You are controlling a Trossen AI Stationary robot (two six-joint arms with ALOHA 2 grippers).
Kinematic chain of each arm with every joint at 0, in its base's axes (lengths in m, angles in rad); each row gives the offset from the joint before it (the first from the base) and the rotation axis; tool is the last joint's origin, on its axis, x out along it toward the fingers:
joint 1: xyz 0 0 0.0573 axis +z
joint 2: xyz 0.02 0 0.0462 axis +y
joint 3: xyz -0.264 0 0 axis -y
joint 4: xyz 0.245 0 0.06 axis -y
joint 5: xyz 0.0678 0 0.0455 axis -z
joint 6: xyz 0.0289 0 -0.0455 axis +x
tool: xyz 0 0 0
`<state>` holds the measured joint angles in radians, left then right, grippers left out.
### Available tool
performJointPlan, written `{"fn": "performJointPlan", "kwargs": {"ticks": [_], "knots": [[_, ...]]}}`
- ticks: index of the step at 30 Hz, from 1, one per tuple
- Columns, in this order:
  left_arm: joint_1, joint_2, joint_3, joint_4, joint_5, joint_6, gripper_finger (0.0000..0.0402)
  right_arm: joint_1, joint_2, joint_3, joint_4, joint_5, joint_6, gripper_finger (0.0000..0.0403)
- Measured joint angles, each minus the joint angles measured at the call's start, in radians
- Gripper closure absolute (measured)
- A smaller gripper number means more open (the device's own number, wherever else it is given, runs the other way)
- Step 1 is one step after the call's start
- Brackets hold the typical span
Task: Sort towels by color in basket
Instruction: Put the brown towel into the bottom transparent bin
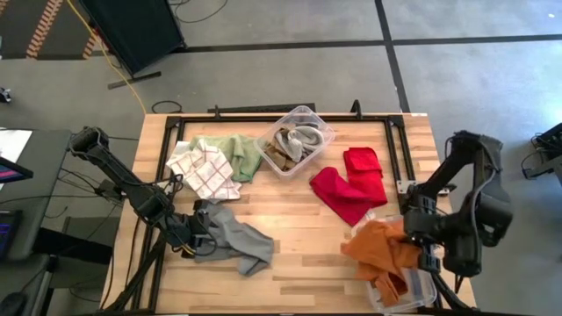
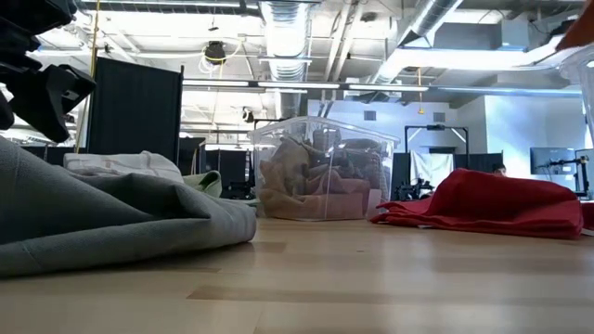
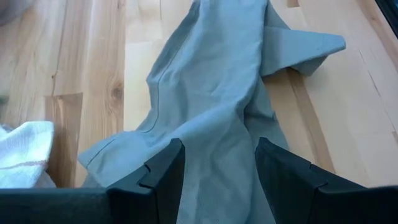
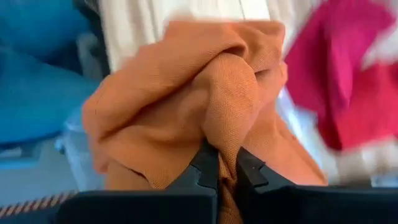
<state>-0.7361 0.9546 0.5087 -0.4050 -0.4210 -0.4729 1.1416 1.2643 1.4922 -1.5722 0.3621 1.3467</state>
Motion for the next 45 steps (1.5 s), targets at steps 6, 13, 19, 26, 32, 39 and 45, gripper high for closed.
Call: {"fn": "performJointPlan", "kwargs": {"ticks": [6, 13, 19, 26, 32, 39, 45], "knots": [[0.000, 0.000, 0.000, 0.004, -0.013, 0.005, 0.0217, 0.009, 0.029, -0.150, 0.019, -0.106, 0.159, 0.0370], [0.000, 0.000, 0.000, 0.005, -0.015, 0.008, 0.0217, -0.046, 0.082, -0.358, 0.260, -0.106, 0.122, 0.0370], [0.000, 0.000, 0.000, 0.005, -0.015, 0.008, 0.0217, -0.152, 0.154, -0.498, 0.535, -0.138, 0.018, 0.0370], [0.000, 0.000, 0.000, 0.007, -0.017, 0.008, 0.0217, -0.286, 0.277, -0.604, 0.760, -0.258, -0.026, 0.0365], [0.000, 0.000, 0.000, 0.007, -0.017, 0.008, 0.0217, -0.414, 0.355, -0.620, 0.965, -0.353, -0.157, 0.0361], [0.000, 0.000, 0.000, 0.005, -0.003, 0.004, 0.0217, -0.441, 0.303, -0.625, 0.957, -0.443, -0.138, 0.0349], [0.000, 0.000, 0.000, 0.001, -0.003, 0.017, 0.0217, -0.419, 0.201, -0.625, 0.835, -0.465, -0.038, 0.0307]]}}
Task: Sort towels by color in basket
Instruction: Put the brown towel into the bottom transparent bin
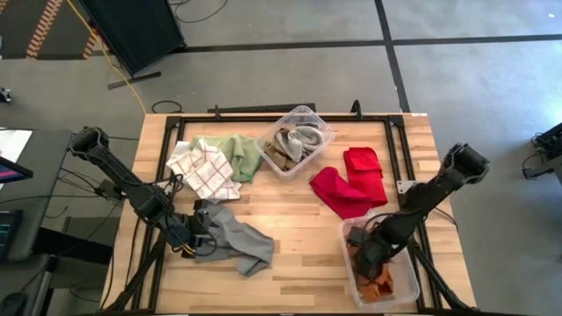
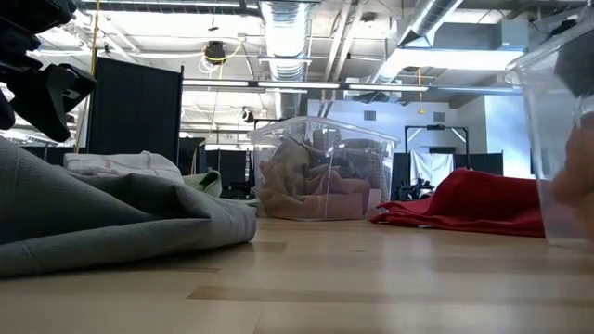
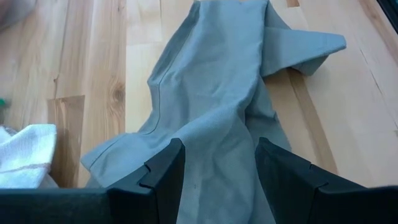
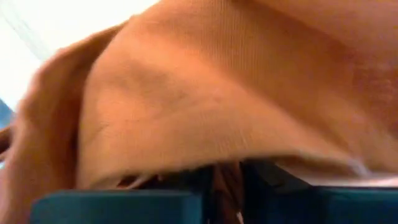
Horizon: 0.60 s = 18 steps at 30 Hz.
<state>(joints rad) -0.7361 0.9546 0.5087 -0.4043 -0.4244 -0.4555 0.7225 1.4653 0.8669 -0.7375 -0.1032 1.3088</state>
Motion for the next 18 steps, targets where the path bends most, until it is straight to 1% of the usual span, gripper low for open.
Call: {"fn": "performJointPlan", "kwargs": {"ticks": [7, 10, 14, 18], "knots": [[0.000, 0.000, 0.000, -0.001, 0.000, 0.002, 0.0217, 0.010, -0.154, 0.000, 0.009, 0.000, 0.054, 0.0223], [0.000, 0.000, 0.000, -0.001, 0.000, 0.002, 0.0217, 0.008, -0.221, 0.000, -0.003, 0.000, 0.081, 0.0193], [0.000, 0.000, 0.000, -0.002, 0.008, 0.001, 0.0217, 0.008, -0.294, 0.001, -0.050, 0.012, 0.106, 0.0172], [0.000, 0.000, 0.000, -0.005, 0.030, -0.002, 0.0217, 0.008, -0.355, 0.001, -0.058, 0.044, 0.097, 0.0168]]}}
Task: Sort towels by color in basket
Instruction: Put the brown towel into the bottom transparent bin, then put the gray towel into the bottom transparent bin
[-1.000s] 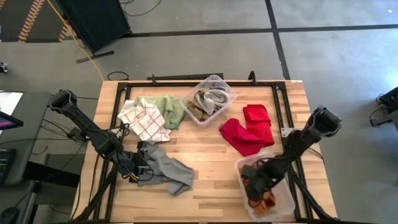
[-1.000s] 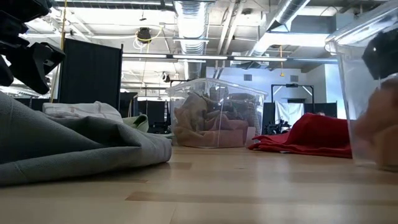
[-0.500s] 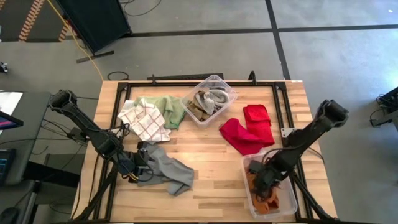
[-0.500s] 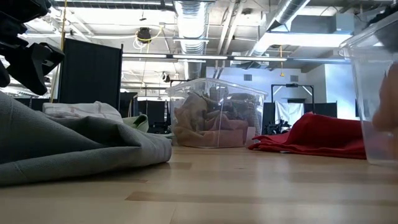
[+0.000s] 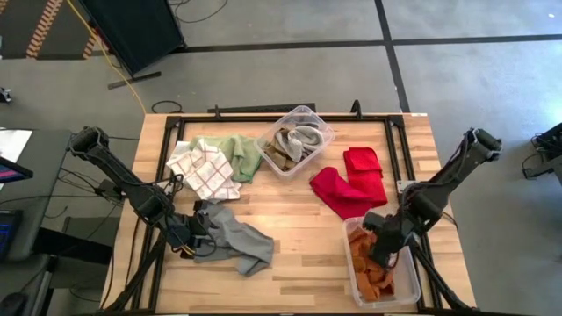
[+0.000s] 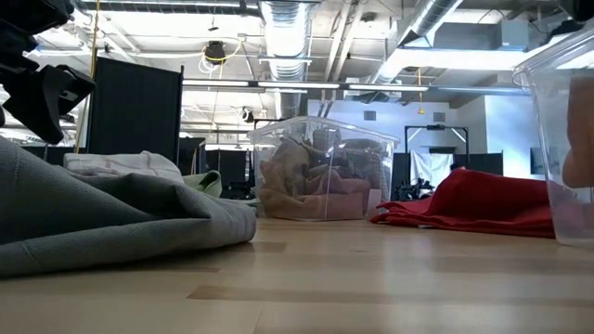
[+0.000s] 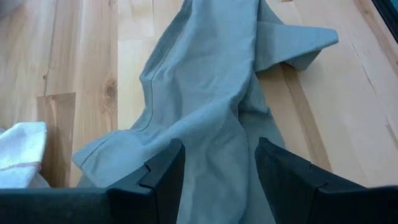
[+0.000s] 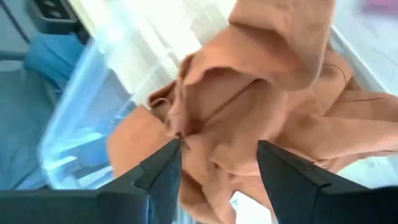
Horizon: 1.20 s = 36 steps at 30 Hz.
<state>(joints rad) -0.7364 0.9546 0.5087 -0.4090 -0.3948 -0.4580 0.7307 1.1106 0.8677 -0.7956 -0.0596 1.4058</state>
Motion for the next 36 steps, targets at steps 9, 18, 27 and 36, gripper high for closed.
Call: {"fn": "performJointPlan", "kwargs": {"ticks": [9, 18, 27, 36], "knots": [[0.000, 0.000, 0.000, -0.017, 0.029, 0.001, 0.0217, -0.002, -0.101, 0.001, 0.022, 0.116, -0.116, 0.0168], [0.000, 0.000, 0.000, -0.075, 0.110, -0.057, 0.0217, -0.084, -0.129, 0.001, 0.145, 0.221, -0.415, 0.0168], [0.000, 0.093, -0.001, -0.157, 0.133, -0.158, 0.0217, -0.249, -0.028, 0.001, 0.364, 0.223, -0.770, 0.0168], [0.018, 0.259, -0.001, -0.077, 0.159, -0.138, 0.0217, -0.352, 0.230, 0.003, 0.657, 0.217, -1.202, 0.0168]]}}
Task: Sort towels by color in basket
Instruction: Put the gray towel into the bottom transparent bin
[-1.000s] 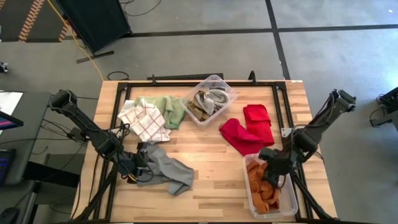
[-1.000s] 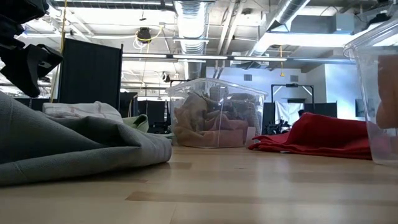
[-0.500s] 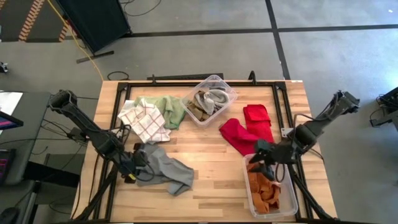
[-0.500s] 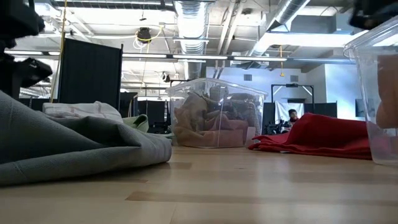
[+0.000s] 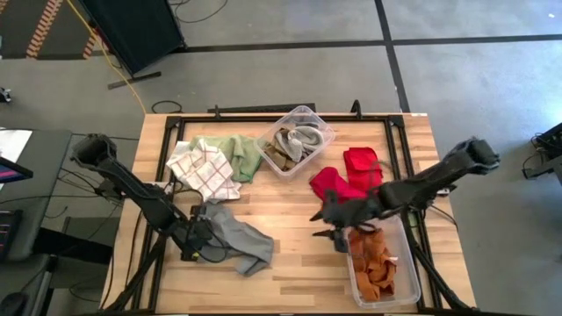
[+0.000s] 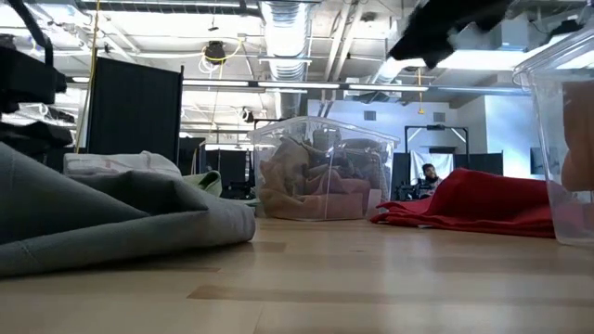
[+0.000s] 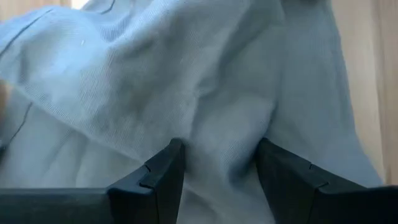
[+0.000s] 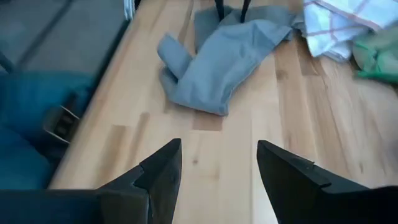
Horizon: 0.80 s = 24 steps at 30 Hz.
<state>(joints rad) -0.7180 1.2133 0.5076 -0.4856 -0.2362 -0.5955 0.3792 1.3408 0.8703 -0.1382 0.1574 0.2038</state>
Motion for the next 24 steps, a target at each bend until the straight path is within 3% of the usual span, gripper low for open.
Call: {"fn": "performJointPlan", "kwargs": {"ticks": [10, 24], "knots": [[0.085, 0.114, 0.002, 0.217, -0.001, 0.146, 0.0217, -0.061, 0.347, 0.093, 0.217, -0.042, -0.266, 0.0157], [0.201, 0.116, 0.000, 0.368, 0.001, 0.287, 0.0217, -0.083, 0.720, 0.369, 0.233, -0.047, -0.471, 0.0035]]}}
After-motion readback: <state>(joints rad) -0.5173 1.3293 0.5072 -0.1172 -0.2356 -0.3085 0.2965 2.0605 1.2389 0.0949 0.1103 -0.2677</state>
